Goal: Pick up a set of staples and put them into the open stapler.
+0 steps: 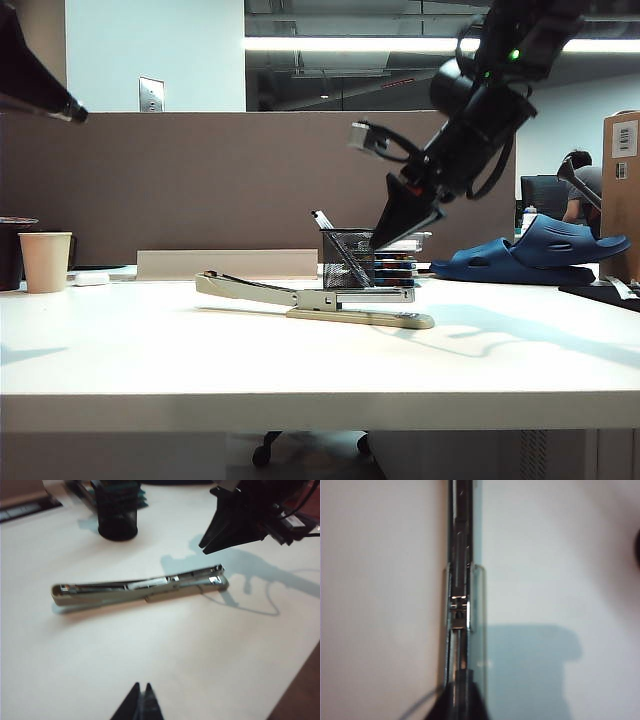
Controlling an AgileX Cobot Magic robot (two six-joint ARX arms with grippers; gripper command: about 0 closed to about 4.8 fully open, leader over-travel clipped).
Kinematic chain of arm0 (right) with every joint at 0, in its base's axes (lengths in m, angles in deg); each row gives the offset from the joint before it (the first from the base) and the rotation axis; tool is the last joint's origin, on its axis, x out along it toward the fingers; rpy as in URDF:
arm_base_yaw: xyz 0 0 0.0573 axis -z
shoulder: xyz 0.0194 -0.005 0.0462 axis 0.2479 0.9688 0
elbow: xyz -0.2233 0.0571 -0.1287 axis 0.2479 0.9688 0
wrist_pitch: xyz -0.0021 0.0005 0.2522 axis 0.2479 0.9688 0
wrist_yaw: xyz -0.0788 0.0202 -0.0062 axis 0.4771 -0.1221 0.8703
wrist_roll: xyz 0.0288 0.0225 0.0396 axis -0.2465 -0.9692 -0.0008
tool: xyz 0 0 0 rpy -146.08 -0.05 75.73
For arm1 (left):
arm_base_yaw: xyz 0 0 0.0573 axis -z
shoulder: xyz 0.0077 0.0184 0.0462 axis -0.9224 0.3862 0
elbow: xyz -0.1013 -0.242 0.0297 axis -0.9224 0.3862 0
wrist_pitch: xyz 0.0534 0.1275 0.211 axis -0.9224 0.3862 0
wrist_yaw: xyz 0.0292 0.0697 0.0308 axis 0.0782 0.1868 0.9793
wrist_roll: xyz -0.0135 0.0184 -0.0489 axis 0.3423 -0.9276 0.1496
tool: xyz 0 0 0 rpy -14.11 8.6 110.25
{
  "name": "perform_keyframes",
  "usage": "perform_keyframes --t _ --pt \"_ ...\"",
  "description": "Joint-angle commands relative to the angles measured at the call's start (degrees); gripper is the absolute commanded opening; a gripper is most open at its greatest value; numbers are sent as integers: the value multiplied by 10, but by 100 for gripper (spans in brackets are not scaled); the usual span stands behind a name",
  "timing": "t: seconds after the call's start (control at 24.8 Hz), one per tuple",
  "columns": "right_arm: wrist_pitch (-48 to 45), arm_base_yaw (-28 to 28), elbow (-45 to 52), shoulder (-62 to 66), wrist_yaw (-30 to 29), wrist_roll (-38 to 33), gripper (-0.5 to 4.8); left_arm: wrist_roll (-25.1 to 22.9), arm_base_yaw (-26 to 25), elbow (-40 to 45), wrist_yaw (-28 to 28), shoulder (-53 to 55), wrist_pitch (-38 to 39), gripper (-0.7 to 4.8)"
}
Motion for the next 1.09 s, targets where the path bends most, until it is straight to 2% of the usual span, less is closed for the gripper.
perform_keyframes --t 0.04,0.12,0.24,0.44,0.6,0.77,0.85,0.93,1.09 --pt "-1 0 -2 -27 54 -2 -9 -4 -1 -2 2 -2 -61 -3" --pt "1 5 -2 -46 80 -20 -9 -4 -1 -2 31 -2 -90 -3" --pt "-2 22 -2 -88 87 -46 -9 -4 -1 -2 108 -2 -126 -5" --pt "-23 51 -2 -148 99 -89 -9 5 -1 -2 181 -2 -188 -5" --pt "-27 83 -2 -189 99 -131 -9 43 -1 -2 231 -2 -237 -5" --pt "-31 118 -2 -231 108 -167 -9 56 -1 -2 274 -7 -245 -5" --pt "-32 140 -2 -263 138 -178 -9 57 -1 -2 289 -8 -240 -5" --pt "-29 172 -2 -305 148 -203 -9 79 -1 -2 309 -8 -231 -5" --pt "-24 211 0 -351 153 -250 -9 80 -1 -2 309 -10 -231 -5"
